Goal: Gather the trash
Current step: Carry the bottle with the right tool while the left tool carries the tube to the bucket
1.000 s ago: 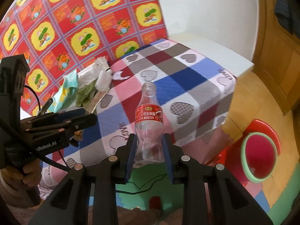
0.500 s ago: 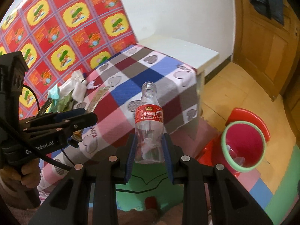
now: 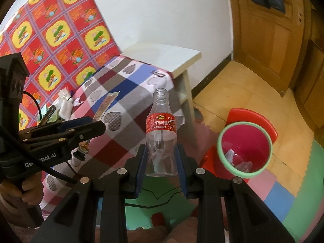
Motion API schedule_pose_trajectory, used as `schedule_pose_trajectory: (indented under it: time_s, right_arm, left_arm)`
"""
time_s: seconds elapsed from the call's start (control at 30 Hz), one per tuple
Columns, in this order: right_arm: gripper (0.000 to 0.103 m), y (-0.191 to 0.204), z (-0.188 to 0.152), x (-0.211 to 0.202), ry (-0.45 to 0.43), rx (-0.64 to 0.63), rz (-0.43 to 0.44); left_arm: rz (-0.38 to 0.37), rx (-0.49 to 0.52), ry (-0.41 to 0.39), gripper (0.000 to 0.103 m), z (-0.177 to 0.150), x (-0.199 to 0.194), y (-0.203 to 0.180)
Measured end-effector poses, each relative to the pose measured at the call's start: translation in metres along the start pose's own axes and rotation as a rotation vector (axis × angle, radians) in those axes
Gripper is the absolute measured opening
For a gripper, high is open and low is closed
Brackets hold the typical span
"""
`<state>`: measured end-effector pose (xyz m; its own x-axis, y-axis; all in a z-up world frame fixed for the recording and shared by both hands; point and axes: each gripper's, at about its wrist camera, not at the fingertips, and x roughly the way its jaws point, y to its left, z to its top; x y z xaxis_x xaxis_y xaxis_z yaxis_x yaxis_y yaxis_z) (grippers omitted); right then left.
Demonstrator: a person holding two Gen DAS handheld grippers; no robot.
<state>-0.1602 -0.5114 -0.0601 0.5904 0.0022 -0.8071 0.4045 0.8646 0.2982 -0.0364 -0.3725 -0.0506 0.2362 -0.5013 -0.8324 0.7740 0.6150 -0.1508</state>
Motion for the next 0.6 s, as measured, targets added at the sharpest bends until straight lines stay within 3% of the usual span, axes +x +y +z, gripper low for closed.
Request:
schedule_pose_trajectory:
  time_s: [0.6]
  right_arm:
    - [0.029,-0.101,-0.007,-0.004,-0.004,0.137,-0.080]
  left_arm:
    - [-0.103,0.052,0.056,0.038,0.027,0.065,-0.078]
